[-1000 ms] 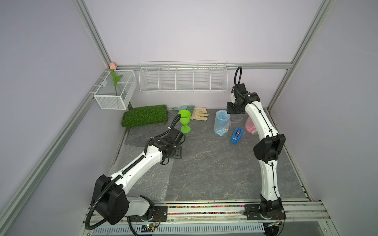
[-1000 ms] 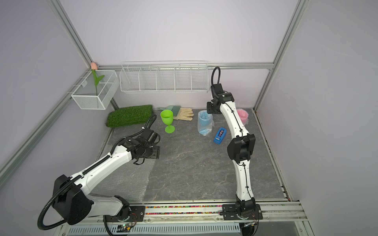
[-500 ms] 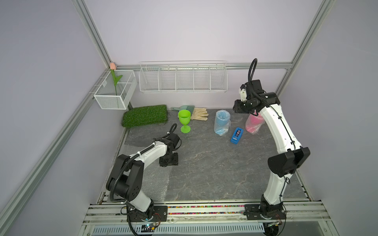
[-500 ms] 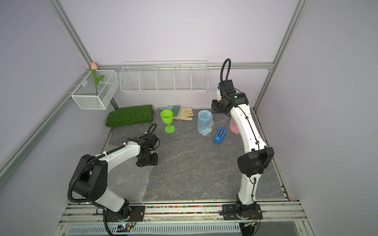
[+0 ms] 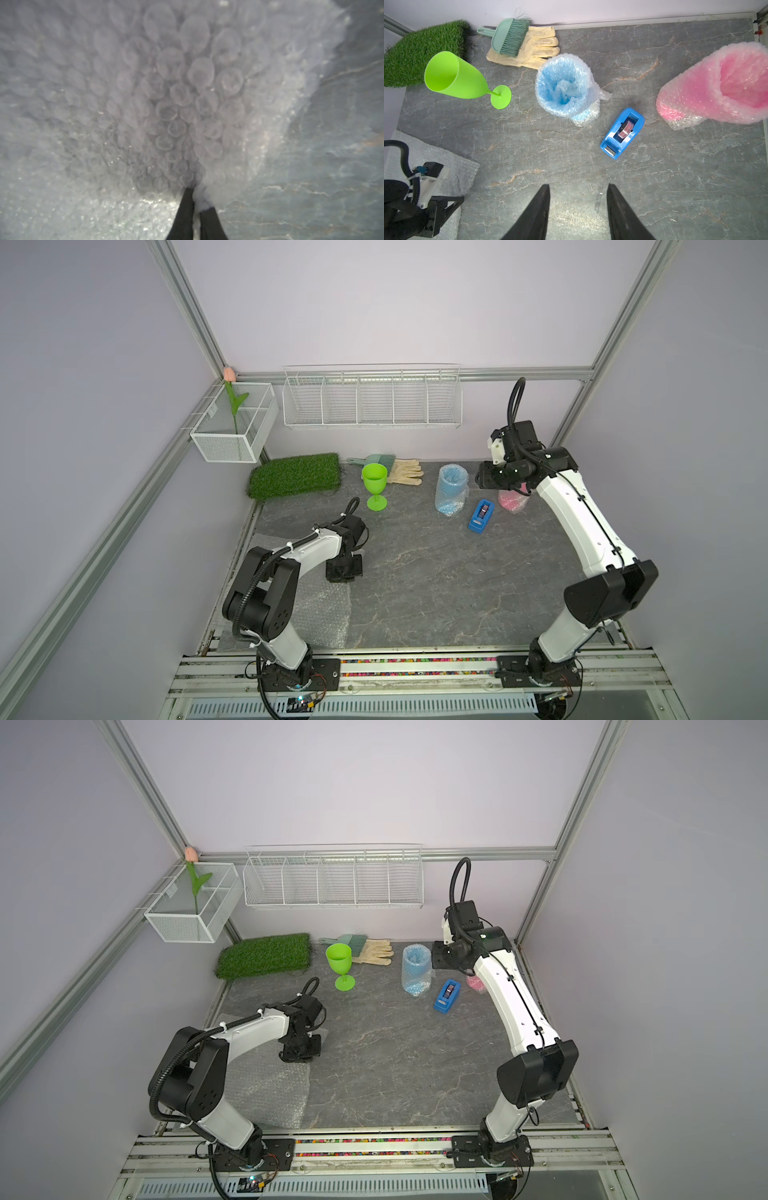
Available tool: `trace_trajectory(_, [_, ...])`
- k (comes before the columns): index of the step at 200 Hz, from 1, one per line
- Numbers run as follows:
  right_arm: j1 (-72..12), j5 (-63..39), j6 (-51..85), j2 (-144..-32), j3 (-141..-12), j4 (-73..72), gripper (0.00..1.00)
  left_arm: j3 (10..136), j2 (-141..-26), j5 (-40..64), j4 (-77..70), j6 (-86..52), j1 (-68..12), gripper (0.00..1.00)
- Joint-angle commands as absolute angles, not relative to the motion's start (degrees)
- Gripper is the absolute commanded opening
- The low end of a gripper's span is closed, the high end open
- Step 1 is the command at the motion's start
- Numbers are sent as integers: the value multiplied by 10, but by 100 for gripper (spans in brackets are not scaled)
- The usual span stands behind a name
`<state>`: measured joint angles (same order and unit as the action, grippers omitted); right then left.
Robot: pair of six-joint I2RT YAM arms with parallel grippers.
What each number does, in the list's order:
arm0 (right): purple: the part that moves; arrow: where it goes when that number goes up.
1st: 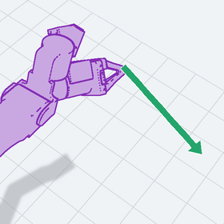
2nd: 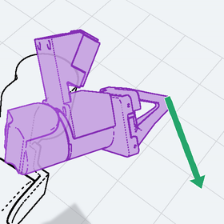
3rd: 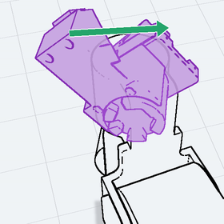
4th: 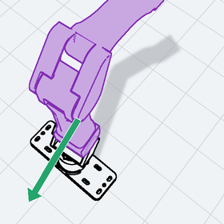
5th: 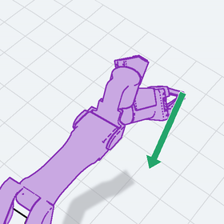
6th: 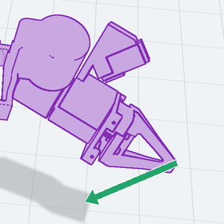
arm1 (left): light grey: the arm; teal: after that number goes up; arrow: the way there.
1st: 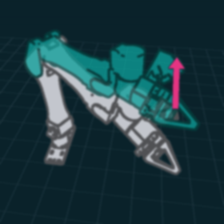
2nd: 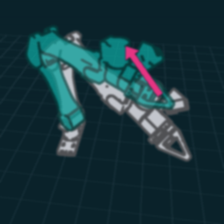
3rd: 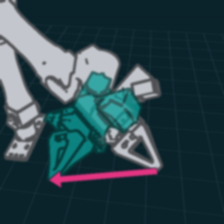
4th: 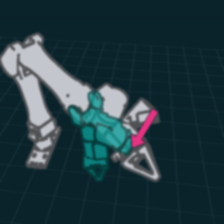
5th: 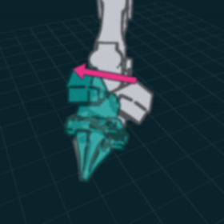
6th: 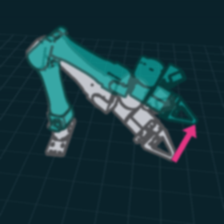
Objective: Wrap wine glasses in bubble wrap
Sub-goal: Move the bubble wrap to the center of the board.
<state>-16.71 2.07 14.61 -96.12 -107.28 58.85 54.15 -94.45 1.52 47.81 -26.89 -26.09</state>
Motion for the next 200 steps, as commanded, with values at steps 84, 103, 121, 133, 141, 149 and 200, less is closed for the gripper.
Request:
trace_trajectory(84, [-179, 4, 159, -885, -964, 552, 47, 517, -799, 259, 269, -453, -300, 0])
trace_trajectory(103, [-180, -1, 160, -879, -947, 553, 47, 526, -820, 273, 211, -501, -333, 0])
trace_trajectory(121, [-183, -7, 161, -873, -929, 534, 48, 529, -845, 281, 144, -551, -363, 0])
trace_trajectory(133, [-185, -11, 161, -868, -915, 529, 48, 545, -870, 281, 116, -571, -383, 0])
trace_trajectory(141, [-186, -12, 163, -865, -905, 525, 47, 562, -890, 275, 107, -576, -398, 0])
trace_trajectory(149, [-187, -14, 163, -862, -895, 521, 48, 581, -911, 265, 104, -579, -412, 0])
trace_trajectory(200, [-200, -21, 167, -849, -840, 513, 47, 682, -1025, 274, 44, -632, -486, 9])
